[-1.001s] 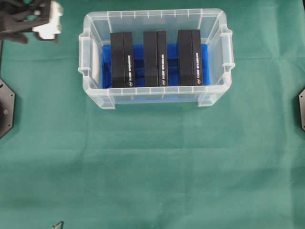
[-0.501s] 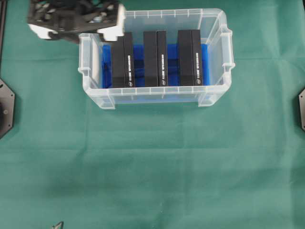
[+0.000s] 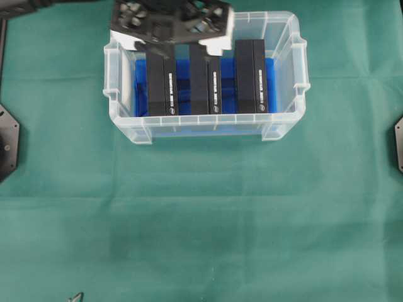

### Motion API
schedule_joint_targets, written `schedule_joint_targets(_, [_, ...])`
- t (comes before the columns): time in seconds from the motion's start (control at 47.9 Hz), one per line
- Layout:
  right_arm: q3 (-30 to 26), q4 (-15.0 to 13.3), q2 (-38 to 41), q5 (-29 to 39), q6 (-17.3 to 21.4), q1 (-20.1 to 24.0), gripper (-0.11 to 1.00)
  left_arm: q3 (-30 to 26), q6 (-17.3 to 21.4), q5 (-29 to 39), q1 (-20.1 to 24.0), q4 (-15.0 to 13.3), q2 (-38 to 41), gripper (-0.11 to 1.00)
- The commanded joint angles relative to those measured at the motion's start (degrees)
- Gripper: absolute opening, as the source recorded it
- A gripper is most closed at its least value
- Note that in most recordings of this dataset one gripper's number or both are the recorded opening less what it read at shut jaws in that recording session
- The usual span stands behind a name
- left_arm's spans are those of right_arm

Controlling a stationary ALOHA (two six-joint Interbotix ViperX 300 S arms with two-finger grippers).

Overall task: Take the box out of the case with the left arm.
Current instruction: 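Move the open left gripper over the middle black box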

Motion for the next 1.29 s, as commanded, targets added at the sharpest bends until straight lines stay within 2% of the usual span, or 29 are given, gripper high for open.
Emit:
schedule_joint_targets(0.0, [-0.7,-0.09,0.09,-0.09,-0.09,-0.09,0.0,-3.52,0.09,-0.62,-0.44,0.62,0.26,0.83])
schedule_joint_targets(0.355, [-0.26,-0.09,0.09,-0.09,-0.09,-0.09,0.0,-6.77,0.18,-0.44,-1.41,0.62,3.52,0.83])
schedule_joint_targets(0.772, [0.0,-0.09,0.26,-0.35,-0.09,-0.09,0.0,-6.5,1.41,-0.35,-1.49,0.62,4.39,0.83])
schedule_joint_targets(1.273, [0.09,-0.09,0.09,-0.44,-0.09,-0.09,0.0,-6.5,1.14,-0.26,-1.32,0.62,4.39,0.83])
